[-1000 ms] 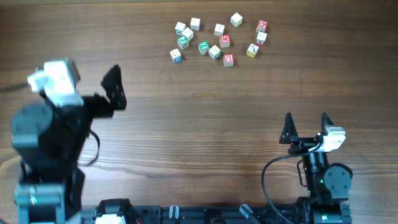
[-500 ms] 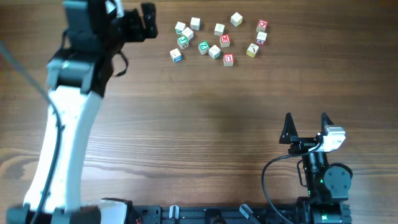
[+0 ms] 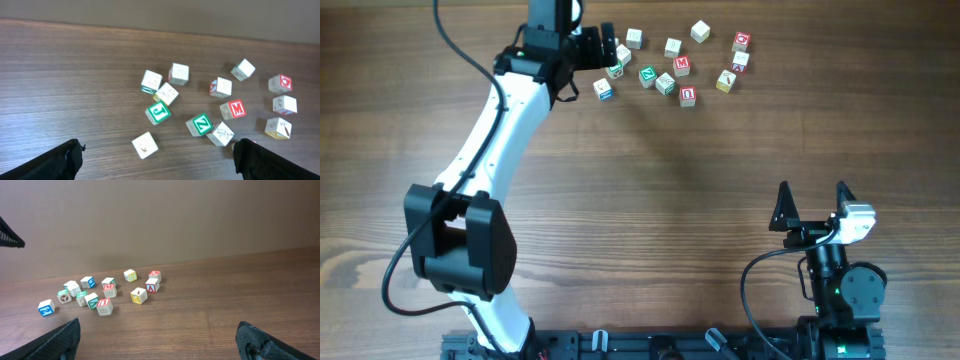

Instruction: Form a horizontal line

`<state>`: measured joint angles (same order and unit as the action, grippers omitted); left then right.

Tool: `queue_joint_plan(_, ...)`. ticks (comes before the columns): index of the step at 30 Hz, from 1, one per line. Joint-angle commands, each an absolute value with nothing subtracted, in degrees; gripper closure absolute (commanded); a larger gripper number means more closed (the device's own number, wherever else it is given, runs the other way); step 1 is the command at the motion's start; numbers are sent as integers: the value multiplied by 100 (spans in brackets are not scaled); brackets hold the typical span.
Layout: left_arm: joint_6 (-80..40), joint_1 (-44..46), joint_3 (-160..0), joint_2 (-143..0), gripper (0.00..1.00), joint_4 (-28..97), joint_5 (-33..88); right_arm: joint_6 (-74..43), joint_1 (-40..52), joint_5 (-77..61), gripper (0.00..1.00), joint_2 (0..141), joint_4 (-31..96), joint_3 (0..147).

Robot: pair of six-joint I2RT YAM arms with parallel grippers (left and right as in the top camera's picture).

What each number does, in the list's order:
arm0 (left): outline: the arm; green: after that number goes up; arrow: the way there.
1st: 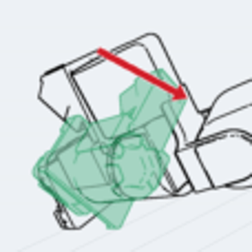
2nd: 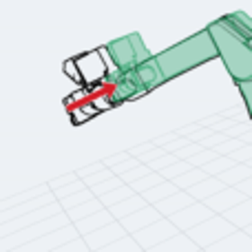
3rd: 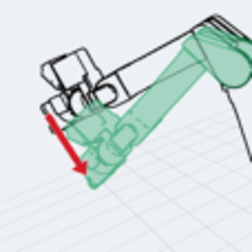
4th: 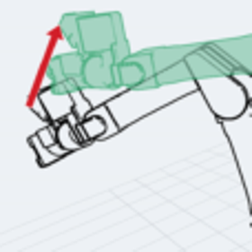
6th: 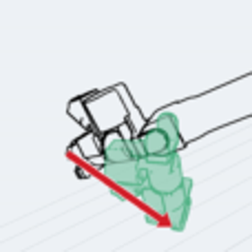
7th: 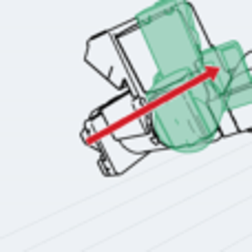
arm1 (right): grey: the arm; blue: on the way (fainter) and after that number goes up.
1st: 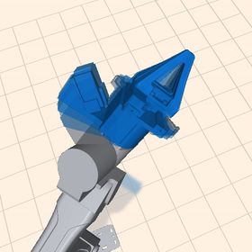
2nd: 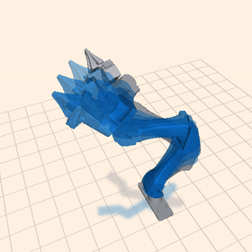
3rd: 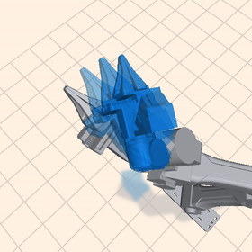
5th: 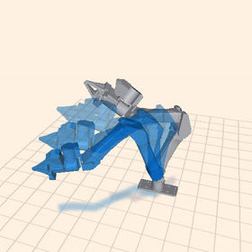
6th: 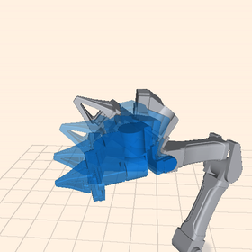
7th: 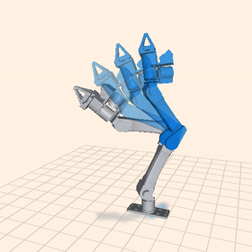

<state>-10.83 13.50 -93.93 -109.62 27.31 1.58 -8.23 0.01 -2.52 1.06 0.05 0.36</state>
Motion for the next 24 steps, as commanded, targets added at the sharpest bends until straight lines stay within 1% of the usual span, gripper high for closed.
queue_joint_plan(1, -1278, 1417, -9487, -11061, 0, 2722, 252, -753, 19, -259, 0, 102, -12, 30)
queue_joint_plan(3, -1433, 1420, -9483, -11183, 0, 2724, 246, -751, 19, -259, 0, 102, -12, 30)
queue_joint_plan(5, -2093, 1424, -9483, -11526, 0, 2722, 134, -753, 19, -259, 0, 102, -12, 30)
queue_joint_plan(8, -2453, 1448, -9483, -11887, 0, 2718, -3, -753, 19, -259, 0, 102, -12, 30)
queue_joint_plan(10, -2497, 1452, -9483, -12147, 1, 2716, -10, -751, 19, -259, 0, 102, -12, 30)
queue_joint_plan(13, -2497, 1452, -9483, -12427, 5, 2711, -14, -753, 19, -257, 0, 102, -12, 30)
queue_joint_plan(17, -2497, 1452, -9483, -12648, 7, 2628, -34, -753, 19, -259, 0, 102, -12, 30)
queue_joint_plan(21, -2497, 1468, -9483, -12825, 17, 2598, -32, -753, 19, -259, 1, 102, -12, 30)
queue_joint_plan(24, -2497, 1474, -9483, -12986, 17, 2482, -32, -751, 19, -259, 0, 102, -12, 30)
